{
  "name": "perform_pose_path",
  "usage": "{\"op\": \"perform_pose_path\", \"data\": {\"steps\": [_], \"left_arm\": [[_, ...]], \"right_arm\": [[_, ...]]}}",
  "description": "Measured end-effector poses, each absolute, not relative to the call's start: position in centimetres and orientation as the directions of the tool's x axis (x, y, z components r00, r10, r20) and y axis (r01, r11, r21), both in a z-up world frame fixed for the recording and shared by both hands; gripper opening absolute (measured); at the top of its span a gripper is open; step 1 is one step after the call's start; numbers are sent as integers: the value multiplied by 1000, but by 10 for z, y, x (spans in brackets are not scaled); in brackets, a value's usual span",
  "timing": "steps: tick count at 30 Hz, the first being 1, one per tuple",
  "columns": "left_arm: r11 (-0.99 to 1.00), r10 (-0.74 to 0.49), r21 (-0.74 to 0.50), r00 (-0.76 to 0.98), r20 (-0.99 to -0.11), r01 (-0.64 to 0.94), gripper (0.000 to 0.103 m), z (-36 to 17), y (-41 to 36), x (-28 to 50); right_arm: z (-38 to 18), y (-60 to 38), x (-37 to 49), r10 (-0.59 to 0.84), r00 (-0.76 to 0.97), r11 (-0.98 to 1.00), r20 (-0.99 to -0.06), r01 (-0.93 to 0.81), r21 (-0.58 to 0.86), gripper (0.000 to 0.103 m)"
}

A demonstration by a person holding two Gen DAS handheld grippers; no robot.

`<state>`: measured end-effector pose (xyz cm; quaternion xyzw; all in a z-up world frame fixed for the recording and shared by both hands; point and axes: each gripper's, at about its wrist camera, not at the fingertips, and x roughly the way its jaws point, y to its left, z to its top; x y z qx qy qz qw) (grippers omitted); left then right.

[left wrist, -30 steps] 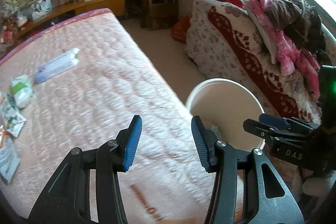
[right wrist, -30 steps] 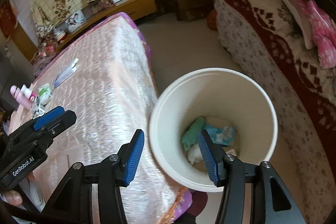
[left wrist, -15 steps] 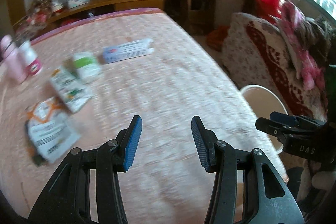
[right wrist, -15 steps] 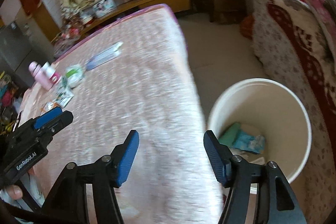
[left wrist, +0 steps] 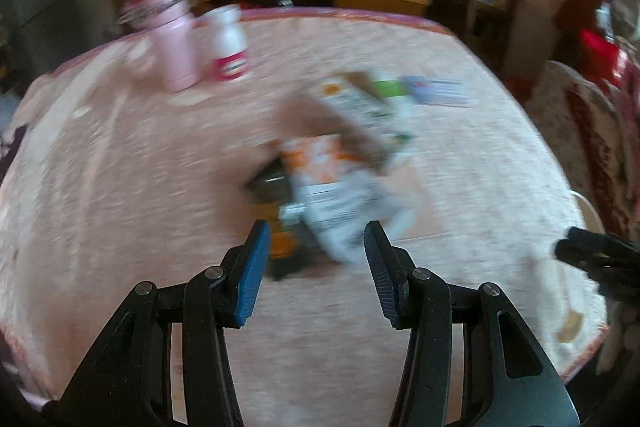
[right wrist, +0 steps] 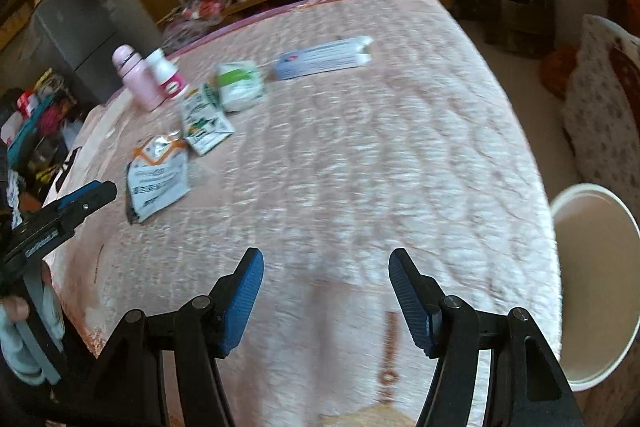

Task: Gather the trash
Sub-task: 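Move both grippers back over the snack packets on the mattress, then grasp the dark snack packet with the left gripper while the right grasps the orange-patterned packet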

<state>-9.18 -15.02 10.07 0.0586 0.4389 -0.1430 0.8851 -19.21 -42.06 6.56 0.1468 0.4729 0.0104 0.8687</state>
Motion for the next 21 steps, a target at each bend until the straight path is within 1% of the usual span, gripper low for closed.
{"op": "perform_pose_path", "data": {"steps": [4, 8, 12, 13, 14, 15, 18, 21], "left_arm": [[966, -173, -39, 528, -831, 255, 47, 83, -131, -72], [970, -160, -39, 509, -846, 241, 47, 65, -135, -50], [962, -212, -100, 468, -858, 253, 47, 53, -138, -35], [961, -211, -97, 459, -863, 259, 45, 51, -139, -34], [960, -213, -97, 457, -863, 263, 31, 50, -139, -33], [958, -214, -97, 451, -866, 269, 22, 49, -138, -34], [955, -233, -123, 429, -873, 268, 16, 52, -124, -36], [962, -206, -92, 462, -863, 257, 16, 64, -102, -43]], "right_arm": [[65, -405, -180, 176, 544, 959, -820, 95, 269, 64], [65, -392, -170, 195, 532, 959, -824, 72, 273, 65], [66, -373, -158, 223, 526, 959, -821, 34, 283, 66], [66, -369, -154, 232, 526, 958, -818, 24, 287, 66], [66, -364, -150, 243, 524, 956, -817, 13, 293, 67], [66, -359, -146, 253, 521, 954, -815, 4, 299, 68], [66, -341, -132, 302, 516, 943, -802, -38, 331, 70], [67, -318, -118, 346, 509, 932, -788, -93, 350, 74]]}}
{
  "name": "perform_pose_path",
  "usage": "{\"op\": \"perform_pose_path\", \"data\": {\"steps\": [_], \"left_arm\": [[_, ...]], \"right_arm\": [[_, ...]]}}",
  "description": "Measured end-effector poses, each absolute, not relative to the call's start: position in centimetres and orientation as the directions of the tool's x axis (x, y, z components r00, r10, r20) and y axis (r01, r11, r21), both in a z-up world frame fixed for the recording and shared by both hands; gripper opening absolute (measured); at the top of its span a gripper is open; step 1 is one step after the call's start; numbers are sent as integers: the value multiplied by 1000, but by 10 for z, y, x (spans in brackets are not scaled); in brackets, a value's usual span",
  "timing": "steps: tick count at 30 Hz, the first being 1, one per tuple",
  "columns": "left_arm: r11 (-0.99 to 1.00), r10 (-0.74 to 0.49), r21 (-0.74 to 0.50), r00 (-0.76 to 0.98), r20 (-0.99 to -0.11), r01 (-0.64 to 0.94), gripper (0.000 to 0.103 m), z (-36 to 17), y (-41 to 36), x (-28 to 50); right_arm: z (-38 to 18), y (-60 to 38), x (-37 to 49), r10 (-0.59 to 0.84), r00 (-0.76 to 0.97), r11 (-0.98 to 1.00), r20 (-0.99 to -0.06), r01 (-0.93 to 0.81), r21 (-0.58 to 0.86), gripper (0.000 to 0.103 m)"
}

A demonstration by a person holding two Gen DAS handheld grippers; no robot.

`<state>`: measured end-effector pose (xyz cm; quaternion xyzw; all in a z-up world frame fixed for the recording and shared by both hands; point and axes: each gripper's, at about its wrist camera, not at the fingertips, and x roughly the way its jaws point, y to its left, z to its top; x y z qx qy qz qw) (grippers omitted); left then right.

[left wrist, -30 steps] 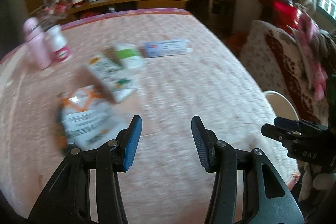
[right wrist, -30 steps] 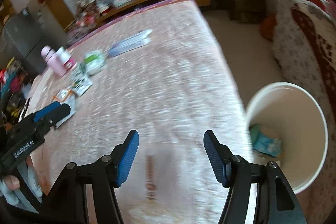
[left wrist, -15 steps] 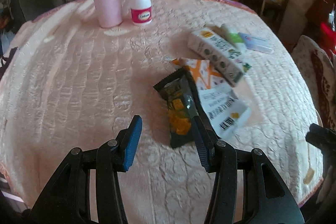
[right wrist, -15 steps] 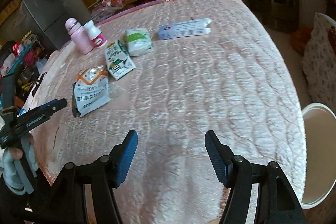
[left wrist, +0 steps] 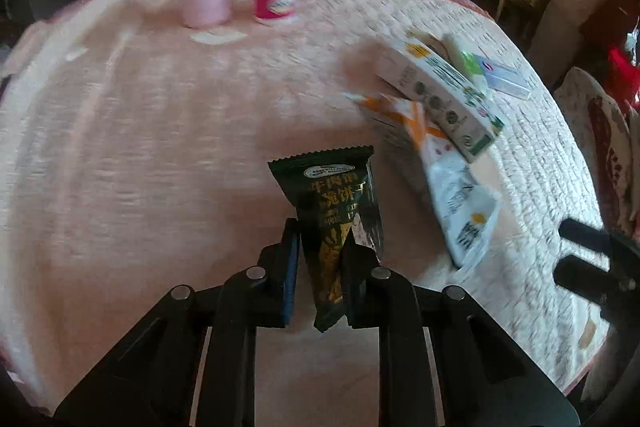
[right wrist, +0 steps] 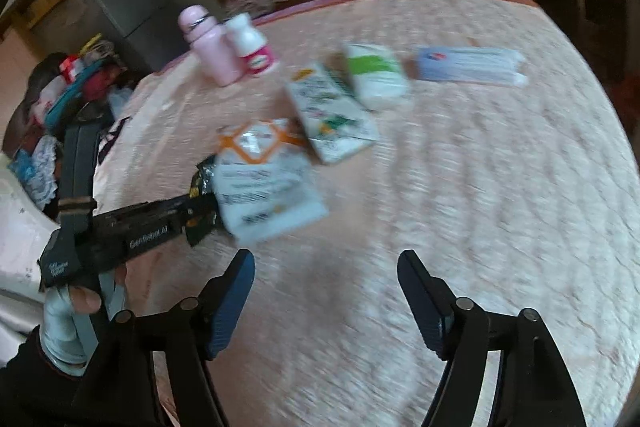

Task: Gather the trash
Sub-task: 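Grasp the dark snack packet with the left gripper while the right grasps the orange-patterned packet, then carry the dark and orange-patterned packets with both grippers over the bucket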

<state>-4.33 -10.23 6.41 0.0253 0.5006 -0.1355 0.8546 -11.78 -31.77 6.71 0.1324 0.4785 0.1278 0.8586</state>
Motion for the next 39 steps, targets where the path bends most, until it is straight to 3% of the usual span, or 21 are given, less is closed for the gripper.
{"op": "perform_pose_path", "data": {"steps": [6, 16, 18, 19, 22, 39], "left_arm": [[974, -188, -97, 483, -855, 207, 16, 78, -58, -53], [969, -222, -135, 492, -842, 205, 16, 81, -51, -60], [967, -232, -146, 488, -841, 208, 16, 79, -57, -60], [966, -236, -148, 487, -841, 214, 16, 79, -60, -61], [962, -243, -145, 486, -840, 231, 16, 78, -71, -64], [939, -272, -115, 497, -824, 323, 16, 83, -139, -91]], "right_arm": [[62, -269, -76, 390, 497, 921, -775, -189, 342, 84], [30, -236, -16, 298, 440, 952, -847, -203, 229, 85], [31, -237, -19, 304, 460, 950, -834, -205, 234, 76], [32, -238, -23, 296, 470, 953, -831, -204, 225, 63], [35, -241, -37, 323, 462, 944, -826, -221, 246, 57], [58, -295, -117, 216, 520, 976, -827, -128, 175, 57]]}}
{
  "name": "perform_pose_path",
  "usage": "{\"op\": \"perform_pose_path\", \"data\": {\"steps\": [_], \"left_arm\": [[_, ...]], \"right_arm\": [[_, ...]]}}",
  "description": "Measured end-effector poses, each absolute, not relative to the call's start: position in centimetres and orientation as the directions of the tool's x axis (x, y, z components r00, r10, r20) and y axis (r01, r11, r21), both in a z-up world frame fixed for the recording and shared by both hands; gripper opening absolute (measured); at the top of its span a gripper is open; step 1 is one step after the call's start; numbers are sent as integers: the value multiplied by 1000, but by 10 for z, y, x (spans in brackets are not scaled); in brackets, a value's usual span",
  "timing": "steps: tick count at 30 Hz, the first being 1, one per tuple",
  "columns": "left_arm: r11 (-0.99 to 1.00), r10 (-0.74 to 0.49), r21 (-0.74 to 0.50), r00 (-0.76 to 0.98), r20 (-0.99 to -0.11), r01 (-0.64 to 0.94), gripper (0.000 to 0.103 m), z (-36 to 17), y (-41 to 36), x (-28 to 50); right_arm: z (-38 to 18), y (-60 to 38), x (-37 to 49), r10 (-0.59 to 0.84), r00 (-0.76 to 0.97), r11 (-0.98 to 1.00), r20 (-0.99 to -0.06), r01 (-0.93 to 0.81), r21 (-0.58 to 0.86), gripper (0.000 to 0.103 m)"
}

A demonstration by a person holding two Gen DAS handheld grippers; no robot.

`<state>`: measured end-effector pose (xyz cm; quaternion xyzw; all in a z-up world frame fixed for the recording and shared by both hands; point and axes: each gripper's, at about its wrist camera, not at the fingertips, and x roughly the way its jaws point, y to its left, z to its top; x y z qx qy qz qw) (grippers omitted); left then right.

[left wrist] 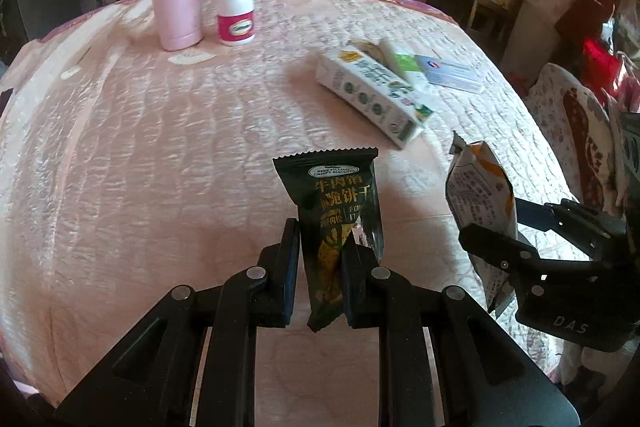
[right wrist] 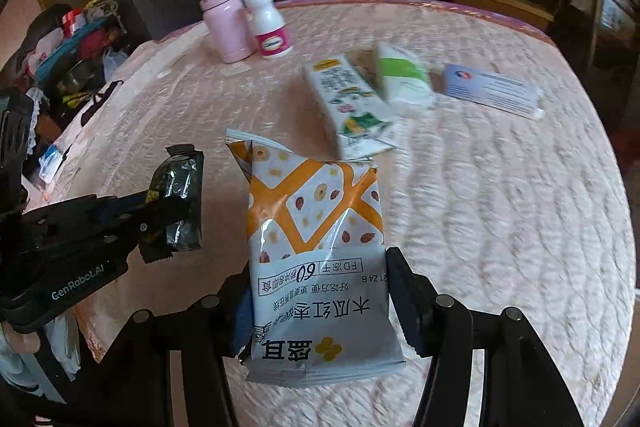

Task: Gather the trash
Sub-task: 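Carry the dark and orange-patterned packets with both grippers over the bucket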

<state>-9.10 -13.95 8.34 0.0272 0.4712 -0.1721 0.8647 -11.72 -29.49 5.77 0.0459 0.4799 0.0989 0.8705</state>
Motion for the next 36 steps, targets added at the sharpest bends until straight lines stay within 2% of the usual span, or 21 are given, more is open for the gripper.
{"op": "perform_pose_path", "data": {"steps": [36], "left_arm": [[905, -288, -39, 543, -789, 423, 16, 98, -217, -122]], "right_arm": [[71, -382, -171, 138, 565, 980, -814, 43, 196, 58]]}}
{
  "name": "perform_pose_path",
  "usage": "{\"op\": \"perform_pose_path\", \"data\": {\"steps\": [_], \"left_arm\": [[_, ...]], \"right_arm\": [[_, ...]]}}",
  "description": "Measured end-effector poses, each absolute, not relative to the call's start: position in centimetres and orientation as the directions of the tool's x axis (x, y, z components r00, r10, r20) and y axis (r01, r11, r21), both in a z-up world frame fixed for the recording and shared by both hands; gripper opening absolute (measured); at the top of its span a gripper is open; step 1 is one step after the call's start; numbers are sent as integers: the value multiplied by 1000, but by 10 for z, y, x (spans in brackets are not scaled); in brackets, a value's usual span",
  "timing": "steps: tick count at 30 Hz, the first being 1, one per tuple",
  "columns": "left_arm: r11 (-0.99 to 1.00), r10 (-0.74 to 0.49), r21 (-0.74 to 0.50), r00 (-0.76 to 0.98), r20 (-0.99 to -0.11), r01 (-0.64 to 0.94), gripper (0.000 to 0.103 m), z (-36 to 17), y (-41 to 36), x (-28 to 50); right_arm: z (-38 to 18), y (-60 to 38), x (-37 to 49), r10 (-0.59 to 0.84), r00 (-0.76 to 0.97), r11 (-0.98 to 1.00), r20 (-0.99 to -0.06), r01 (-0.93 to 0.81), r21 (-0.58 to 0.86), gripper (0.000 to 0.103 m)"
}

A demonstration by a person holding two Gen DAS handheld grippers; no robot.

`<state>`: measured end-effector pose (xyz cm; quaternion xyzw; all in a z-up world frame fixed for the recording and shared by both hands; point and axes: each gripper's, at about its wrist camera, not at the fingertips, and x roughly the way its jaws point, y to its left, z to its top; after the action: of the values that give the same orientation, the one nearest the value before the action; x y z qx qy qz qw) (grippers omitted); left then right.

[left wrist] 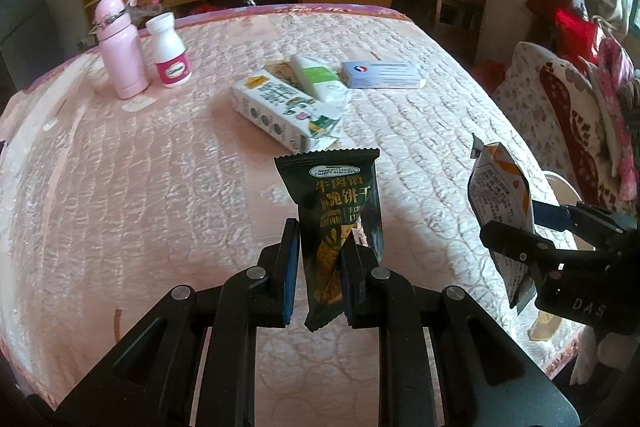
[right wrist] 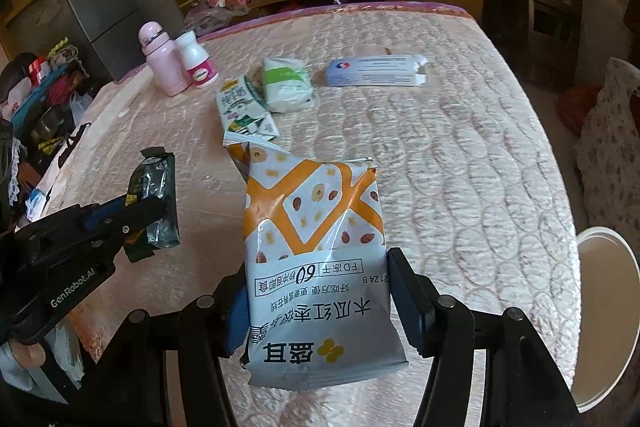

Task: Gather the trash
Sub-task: 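Carry the dark and orange-patterned packets with both grippers over the bucket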

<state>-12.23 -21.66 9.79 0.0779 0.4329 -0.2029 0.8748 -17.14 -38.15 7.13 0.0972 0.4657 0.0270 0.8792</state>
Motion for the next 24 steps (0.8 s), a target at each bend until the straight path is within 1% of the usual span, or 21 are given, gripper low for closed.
{"op": "perform_pose_path", "data": {"steps": [11, 24], "left_arm": [[858, -345, -45, 509, -789, 512, 16, 99, -271, -135], [765, -418, -40, 448, -790, 643, 16, 98, -365, -163]], "right_arm": [[73, -431, -197, 76, 569, 972, -818, 142, 190, 59], [79, -517, -247, -25, 567, 934, -823, 306, 183, 60]]}}
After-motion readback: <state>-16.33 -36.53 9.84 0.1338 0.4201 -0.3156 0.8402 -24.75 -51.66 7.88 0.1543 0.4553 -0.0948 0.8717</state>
